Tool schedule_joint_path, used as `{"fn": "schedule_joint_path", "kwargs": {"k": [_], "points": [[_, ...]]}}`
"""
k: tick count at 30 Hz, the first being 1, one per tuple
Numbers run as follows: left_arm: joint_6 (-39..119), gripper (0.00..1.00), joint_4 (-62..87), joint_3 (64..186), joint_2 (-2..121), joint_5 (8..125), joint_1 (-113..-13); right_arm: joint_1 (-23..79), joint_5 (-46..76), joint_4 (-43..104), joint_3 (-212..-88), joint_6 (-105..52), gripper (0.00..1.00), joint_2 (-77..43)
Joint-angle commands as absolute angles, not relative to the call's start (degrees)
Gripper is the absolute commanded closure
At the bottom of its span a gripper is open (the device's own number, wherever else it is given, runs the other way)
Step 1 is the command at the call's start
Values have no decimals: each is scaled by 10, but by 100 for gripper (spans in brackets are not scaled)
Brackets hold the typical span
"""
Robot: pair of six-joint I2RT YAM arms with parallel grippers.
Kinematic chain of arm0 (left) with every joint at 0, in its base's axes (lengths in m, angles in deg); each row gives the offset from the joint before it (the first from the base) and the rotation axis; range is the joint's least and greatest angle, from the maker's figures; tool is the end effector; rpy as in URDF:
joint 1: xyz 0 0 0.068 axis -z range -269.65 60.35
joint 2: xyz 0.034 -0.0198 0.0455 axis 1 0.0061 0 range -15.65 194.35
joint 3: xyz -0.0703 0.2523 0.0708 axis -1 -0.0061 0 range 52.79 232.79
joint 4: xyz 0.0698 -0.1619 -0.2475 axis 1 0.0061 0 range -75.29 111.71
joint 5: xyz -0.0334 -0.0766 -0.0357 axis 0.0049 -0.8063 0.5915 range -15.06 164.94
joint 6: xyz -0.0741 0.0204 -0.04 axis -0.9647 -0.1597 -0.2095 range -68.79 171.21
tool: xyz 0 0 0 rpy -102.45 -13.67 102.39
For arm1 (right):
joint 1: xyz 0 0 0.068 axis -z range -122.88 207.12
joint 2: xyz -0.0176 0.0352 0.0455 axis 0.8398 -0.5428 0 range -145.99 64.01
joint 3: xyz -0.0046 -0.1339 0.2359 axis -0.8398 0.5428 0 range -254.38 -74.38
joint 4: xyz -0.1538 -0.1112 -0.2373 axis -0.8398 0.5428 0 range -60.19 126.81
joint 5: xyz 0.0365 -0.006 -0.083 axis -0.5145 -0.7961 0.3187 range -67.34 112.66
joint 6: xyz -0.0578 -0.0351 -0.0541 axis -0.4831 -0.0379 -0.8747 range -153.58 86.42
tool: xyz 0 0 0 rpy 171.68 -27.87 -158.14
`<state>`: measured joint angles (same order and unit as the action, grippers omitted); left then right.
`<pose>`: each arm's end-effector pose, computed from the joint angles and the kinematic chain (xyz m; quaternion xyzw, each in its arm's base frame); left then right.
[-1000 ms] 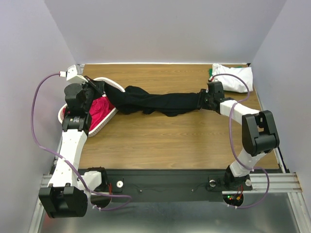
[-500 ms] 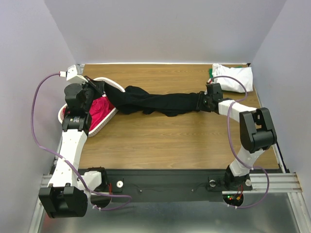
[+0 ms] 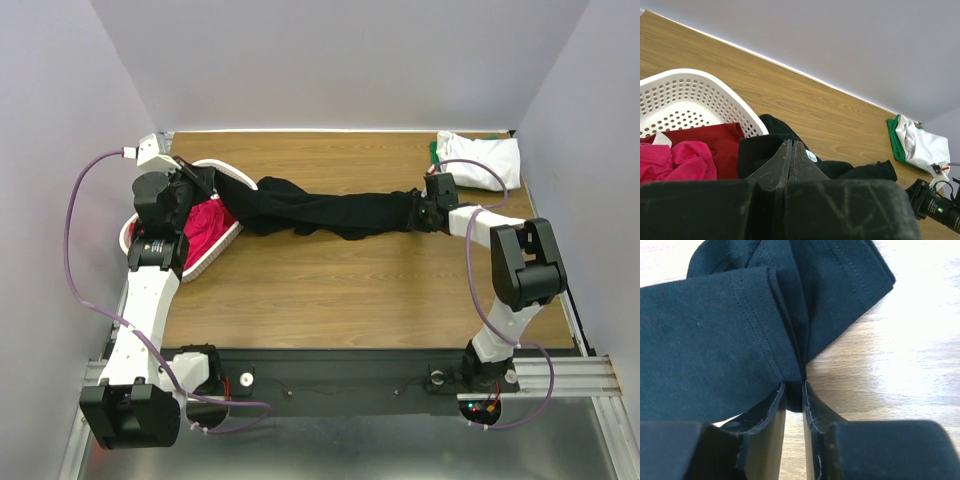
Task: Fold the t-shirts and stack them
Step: Flatten the tshirt out
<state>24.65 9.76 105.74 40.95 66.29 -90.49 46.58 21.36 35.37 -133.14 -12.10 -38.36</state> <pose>0.3184 -0.0068 0.3774 -0.1127 0.6900 -0.2101 0.6835 0.4184 0.0796 0.0994 0.0854 0.9333 0.1064 0.3323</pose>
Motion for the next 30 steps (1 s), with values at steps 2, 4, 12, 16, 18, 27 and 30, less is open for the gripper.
{"fn": "schedule_joint_path", "kwargs": {"k": [2,4,12,16,18,27,30], "points": [[254,100,59,1053,399,654,-906,471,252,340,-1321,-118,76,-355],[253,100,59,1053,399,654,-906,471,257,340,-1316,-120,75,-343],[253,100,59,1054,398,653,-906,471,275,343,-1313,-128,83,-329],[253,100,60,1054,396,654,-906,471,294,353,-1317,-140,100,-308],[253,100,60,1055,397,655,-906,471,301,367,-1321,-145,100,-288],[250,100,58,1057,381,672,-906,471,339,427,-1337,-163,100,-146],[249,100,57,1063,376,664,-906,471,342,448,-1358,-171,100,-86]]}}
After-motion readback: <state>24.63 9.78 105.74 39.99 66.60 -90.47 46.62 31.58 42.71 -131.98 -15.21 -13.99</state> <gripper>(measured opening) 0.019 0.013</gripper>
